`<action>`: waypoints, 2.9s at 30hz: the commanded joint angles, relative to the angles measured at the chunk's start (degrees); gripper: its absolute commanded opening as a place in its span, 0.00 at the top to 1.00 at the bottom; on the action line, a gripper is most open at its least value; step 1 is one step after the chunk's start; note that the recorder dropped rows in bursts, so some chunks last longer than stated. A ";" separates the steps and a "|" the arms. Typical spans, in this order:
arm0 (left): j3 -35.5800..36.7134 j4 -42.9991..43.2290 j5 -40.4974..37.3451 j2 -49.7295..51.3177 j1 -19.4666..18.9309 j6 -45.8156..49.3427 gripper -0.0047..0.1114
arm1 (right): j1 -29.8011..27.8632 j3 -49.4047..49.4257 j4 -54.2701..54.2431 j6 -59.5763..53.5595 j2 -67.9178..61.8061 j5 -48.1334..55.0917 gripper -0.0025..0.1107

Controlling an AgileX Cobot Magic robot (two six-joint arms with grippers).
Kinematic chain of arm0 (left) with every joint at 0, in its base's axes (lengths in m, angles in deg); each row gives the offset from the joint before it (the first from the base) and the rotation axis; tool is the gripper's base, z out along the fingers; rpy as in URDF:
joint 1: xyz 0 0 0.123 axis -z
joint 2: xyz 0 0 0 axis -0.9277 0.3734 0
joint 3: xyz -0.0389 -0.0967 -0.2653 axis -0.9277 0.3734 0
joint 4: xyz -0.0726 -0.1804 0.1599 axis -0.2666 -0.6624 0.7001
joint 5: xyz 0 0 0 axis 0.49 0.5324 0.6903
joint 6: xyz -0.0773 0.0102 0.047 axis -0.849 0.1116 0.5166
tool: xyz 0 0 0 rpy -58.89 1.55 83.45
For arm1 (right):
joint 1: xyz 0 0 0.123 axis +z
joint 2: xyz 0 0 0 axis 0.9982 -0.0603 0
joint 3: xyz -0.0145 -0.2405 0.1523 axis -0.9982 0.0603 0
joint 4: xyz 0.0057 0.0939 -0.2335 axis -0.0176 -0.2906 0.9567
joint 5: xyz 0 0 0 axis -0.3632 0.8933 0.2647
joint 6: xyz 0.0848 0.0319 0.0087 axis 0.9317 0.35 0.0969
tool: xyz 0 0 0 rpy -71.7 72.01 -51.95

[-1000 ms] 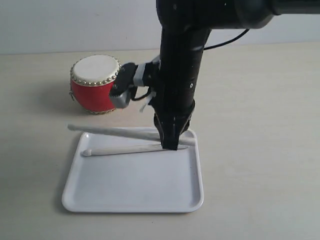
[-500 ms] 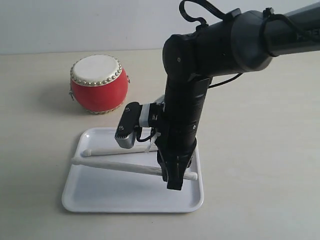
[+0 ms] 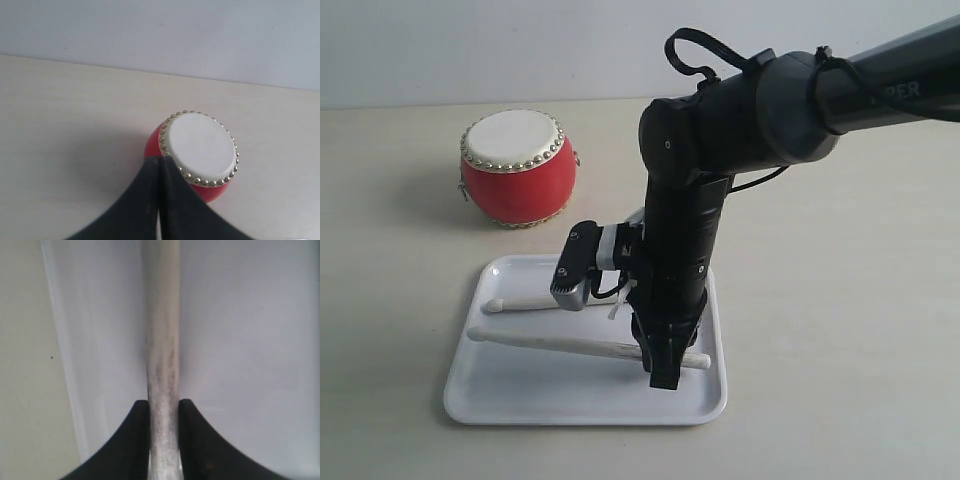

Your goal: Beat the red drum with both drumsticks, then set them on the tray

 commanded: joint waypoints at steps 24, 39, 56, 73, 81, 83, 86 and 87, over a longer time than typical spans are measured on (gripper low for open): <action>0.41 -0.10 -0.43 -0.45 -0.11 0.19 0.96 | 0.07 0.13 0.04 -0.35 0.01 -0.05 0.94; 0.41 -0.10 -0.43 -0.45 -0.11 0.19 0.96 | 0.07 0.13 -0.37 0.93 0.01 -0.88 0.61; 0.41 -0.08 -0.47 -0.45 -0.11 1.72 0.96 | 0.07 -4.38 1.23 1.17 10.37 -1.88 0.59; 0.41 -0.25 -0.47 -0.45 -0.11 2.73 0.96 | -0.06 -4.64 2.59 4.73 25.56 -2.61 0.81; 0.41 -0.25 -0.35 -0.45 -0.11 3.99 0.96 | -2.85 -3.32 2.21 4.60 25.57 -9.91 0.98; 0.41 -0.36 -0.25 -0.45 -0.11 4.68 0.96 | -3.89 -2.71 2.21 4.60 25.57 -13.65 0.98; 0.41 -0.36 -0.11 -0.45 -0.11 4.87 0.96 | -6.11 -2.21 1.59 7.58 25.67 -18.58 0.98; 0.41 -0.36 -0.11 -0.45 -0.11 4.87 0.96 | -7.08 -2.18 0.81 8.79 25.76 -20.07 0.98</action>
